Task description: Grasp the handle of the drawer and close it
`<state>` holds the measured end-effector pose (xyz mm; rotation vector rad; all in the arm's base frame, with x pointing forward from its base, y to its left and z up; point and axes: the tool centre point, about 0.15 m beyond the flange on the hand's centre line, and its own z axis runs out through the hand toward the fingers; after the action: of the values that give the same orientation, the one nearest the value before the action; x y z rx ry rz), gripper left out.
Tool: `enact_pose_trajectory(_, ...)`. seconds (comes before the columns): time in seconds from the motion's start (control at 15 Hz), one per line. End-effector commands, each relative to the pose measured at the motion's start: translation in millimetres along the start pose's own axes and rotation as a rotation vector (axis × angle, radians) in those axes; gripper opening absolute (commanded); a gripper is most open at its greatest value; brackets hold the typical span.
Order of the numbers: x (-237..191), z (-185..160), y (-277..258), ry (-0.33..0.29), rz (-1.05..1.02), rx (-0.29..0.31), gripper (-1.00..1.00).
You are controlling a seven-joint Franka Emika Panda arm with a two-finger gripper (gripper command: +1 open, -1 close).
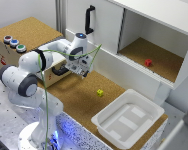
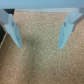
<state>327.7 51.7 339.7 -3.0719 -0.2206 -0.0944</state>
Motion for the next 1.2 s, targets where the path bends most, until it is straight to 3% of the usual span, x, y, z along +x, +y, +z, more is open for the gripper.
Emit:
enact_pose_trajectory(0.0, 3, 25, -30, 0.055, 0.054, -0.007, -1.0)
enact_pose_trajectory(1.13, 10, 26, -146, 0.106, -0.126, 0.018, -1.0)
